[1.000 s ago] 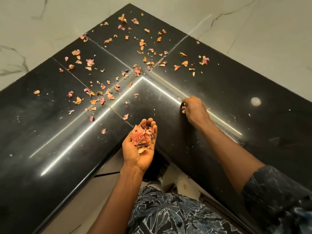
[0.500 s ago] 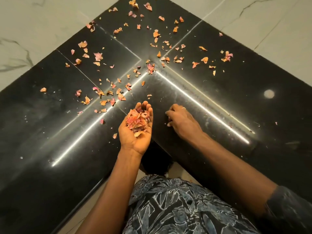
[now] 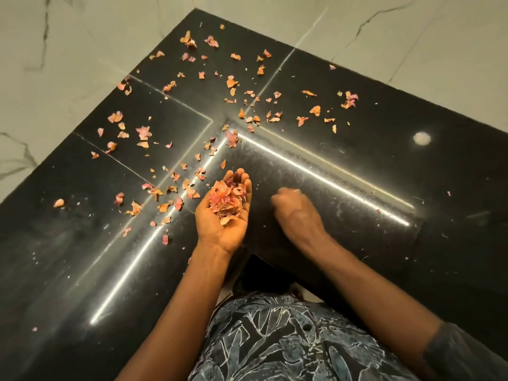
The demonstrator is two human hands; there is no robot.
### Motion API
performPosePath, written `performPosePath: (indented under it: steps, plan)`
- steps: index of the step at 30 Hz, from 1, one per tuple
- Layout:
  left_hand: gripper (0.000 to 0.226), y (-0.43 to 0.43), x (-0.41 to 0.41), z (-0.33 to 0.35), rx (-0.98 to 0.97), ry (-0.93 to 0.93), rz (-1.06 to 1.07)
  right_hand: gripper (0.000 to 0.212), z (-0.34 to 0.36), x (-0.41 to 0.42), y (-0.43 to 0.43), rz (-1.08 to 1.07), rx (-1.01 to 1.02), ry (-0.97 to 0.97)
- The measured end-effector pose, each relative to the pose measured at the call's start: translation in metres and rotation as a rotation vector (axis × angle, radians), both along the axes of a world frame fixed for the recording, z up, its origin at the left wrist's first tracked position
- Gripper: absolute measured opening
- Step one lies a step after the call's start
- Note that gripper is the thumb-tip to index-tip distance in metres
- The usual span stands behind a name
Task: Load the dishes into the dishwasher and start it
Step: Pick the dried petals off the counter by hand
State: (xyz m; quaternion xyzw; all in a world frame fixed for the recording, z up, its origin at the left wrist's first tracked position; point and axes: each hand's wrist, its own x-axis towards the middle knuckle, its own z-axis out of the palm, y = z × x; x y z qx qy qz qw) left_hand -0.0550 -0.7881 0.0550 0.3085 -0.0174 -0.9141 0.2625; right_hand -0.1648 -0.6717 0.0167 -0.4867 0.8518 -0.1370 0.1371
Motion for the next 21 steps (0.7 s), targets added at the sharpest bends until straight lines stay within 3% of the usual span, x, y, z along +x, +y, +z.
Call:
performPosePath:
  steps: [4,8,12,17,21]
  plan:
    - [0.037,-0.009,-0.008,-0.001,-0.002,-0.014,-0.077,0.016,0.002,-0.061,0.009,-0.518,-0.131,-0.259]
    - [0.036,-0.029,-0.013,-0.004,-0.005,-0.044,-0.14,0.016,0.031,-0.061,0.001,-0.705,-0.27,-0.52]
    - [0.035,-0.037,-0.023,-0.015,0.023,-0.025,-0.181,0.017,0.072,-0.01,-0.022,-0.568,-0.46,-0.627]
    - [0.026,-0.029,-0.032,-0.02,0.064,0.051,-0.223,0.02,0.094,0.033,-0.048,-0.234,-0.445,-0.39]
    - [0.025,-0.033,-0.025,-0.02,0.107,0.077,-0.228,0.029,0.105,0.046,-0.054,-0.167,-0.407,-0.295]
